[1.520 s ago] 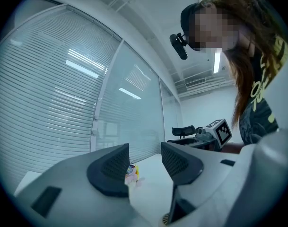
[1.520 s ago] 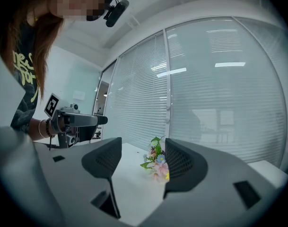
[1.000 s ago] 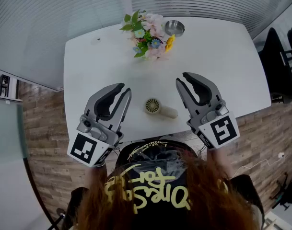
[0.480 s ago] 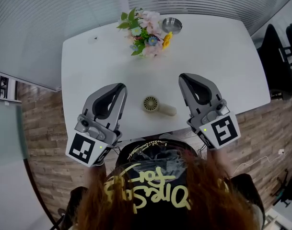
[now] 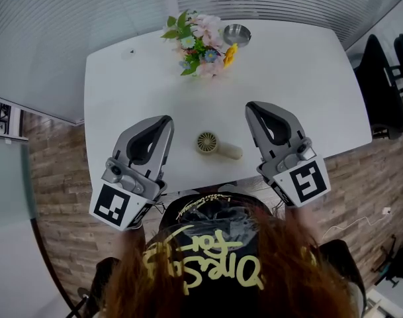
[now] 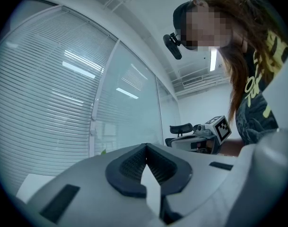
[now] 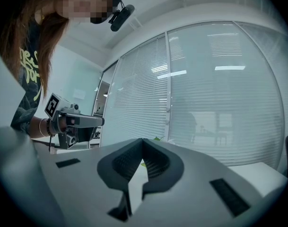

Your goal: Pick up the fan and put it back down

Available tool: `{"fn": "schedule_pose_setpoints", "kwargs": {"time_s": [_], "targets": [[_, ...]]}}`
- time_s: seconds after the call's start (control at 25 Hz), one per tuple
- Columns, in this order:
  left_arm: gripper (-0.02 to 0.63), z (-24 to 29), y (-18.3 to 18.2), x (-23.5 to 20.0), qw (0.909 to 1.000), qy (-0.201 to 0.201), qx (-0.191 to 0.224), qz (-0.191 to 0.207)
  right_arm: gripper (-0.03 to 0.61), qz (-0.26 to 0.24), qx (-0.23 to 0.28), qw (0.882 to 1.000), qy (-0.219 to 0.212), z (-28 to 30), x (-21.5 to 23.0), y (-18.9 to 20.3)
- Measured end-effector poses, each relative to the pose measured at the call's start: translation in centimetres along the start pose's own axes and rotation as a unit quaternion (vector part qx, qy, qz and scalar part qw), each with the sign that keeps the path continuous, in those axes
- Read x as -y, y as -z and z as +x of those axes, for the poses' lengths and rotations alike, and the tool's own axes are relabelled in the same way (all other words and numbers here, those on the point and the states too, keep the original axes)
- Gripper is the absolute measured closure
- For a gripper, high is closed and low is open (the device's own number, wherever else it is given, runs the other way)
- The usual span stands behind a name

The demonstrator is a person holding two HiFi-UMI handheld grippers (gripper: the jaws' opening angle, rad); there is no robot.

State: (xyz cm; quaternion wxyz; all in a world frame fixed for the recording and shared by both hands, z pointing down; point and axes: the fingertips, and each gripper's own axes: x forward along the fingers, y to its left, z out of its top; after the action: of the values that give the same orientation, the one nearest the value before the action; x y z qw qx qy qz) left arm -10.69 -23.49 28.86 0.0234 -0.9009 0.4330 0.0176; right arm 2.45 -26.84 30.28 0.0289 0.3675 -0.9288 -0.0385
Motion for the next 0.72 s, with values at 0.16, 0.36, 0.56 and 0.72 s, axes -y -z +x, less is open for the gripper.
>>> {"fn": "schedule_pose_setpoints", "kwargs": {"time_s": [0.16,0.36,0.56,0.72], "targets": [[0.621,0.02,0.08,-0.02,1.0000,-0.002,0.003,0.002,0.575,0.001,-0.002,1.000,0.003,-0.03,0.20,0.18],[0.621,-0.19,0.41,-0.18,1.0000,-0.008,-0.001,-0.001,0.575,0.002,0.000,1.000,0.005,0.07,0.29,0.16],[0.621,-0.31,0.63,-0.22,0.9999,-0.012,-0.003,-0.003,0.575,0.002,0.002,1.000,0.004,0.08,0.29,0.11],[0.621,-0.07,0.06,0.11,0.9999,-0.008,0.009,-0.012,0.575,0.000,0.002,1.000,0.002,0.15,0.23,0.14]]}}
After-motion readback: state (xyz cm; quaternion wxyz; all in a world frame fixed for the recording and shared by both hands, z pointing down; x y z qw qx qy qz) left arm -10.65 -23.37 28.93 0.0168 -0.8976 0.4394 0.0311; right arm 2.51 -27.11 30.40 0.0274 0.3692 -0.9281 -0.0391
